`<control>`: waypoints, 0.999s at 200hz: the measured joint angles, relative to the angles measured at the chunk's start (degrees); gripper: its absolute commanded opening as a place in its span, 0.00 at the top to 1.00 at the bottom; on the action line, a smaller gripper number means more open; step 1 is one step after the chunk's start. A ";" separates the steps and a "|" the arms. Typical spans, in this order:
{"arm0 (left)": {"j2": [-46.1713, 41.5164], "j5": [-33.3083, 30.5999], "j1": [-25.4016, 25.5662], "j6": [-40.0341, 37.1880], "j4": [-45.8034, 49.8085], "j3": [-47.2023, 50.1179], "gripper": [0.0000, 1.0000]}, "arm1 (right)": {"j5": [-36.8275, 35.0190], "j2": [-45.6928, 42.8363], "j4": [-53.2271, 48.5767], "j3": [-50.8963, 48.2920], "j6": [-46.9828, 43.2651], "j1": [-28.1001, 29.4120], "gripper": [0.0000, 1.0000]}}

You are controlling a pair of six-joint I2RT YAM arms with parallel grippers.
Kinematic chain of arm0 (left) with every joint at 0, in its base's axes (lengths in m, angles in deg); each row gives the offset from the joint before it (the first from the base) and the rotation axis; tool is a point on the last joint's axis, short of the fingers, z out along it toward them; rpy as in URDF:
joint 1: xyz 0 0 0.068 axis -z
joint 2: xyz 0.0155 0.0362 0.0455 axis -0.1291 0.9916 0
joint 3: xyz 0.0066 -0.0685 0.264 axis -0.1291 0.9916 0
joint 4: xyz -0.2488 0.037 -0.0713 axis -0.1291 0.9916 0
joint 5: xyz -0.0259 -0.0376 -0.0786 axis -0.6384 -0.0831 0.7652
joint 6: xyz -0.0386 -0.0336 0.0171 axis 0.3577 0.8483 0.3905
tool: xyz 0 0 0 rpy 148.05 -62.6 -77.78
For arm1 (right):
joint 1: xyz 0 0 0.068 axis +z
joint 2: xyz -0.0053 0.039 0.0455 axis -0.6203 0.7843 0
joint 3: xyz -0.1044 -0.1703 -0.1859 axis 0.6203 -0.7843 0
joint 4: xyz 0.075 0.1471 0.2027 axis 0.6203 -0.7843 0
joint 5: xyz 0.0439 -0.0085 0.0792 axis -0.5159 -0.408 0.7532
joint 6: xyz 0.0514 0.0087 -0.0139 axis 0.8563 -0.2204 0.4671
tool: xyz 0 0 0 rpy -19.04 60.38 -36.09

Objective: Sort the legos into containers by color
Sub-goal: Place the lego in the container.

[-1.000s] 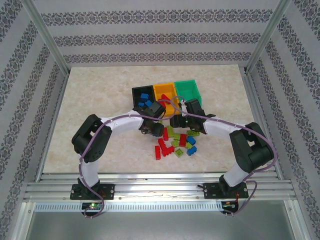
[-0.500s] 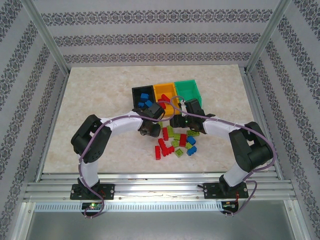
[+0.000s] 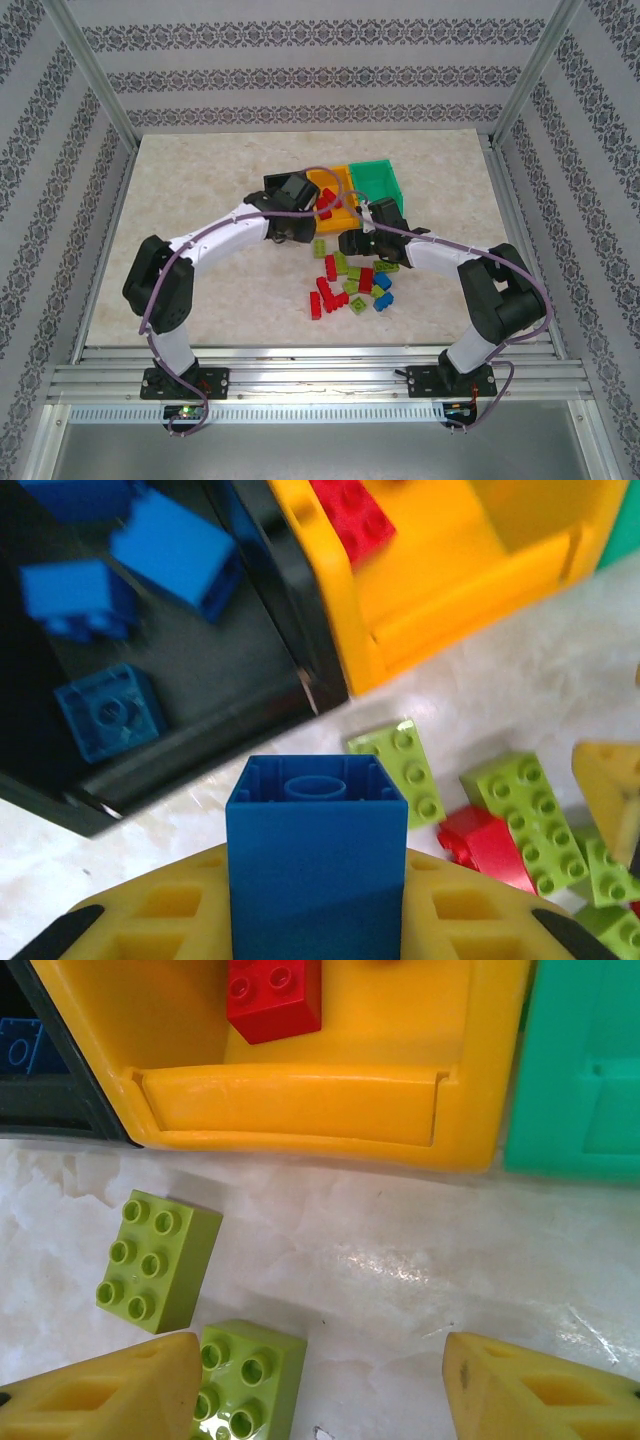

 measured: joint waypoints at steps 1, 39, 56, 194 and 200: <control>0.00 0.00 -0.13 -0.04 0.04 -0.11 0.67 | 0.00 0.00 0.00 0.00 0.00 0.00 0.34; 0.87 0.07 -6.14 -2.54 2.71 -7.37 0.58 | 0.00 0.00 0.00 0.00 -0.02 0.39 0.34; 2.75 0.22 -8.33 -3.67 2.93 -11.43 0.53 | 0.00 -0.02 -0.02 0.00 -0.02 0.39 0.34; 1.09 9.27 -9.94 -1.60 -1.92 -1.66 0.46 | -0.02 -0.02 -0.02 0.00 -0.02 0.50 0.34; -0.48 9.38 -9.94 -1.42 -2.78 0.07 0.46 | -0.04 -0.02 -0.02 0.00 -0.02 0.63 0.34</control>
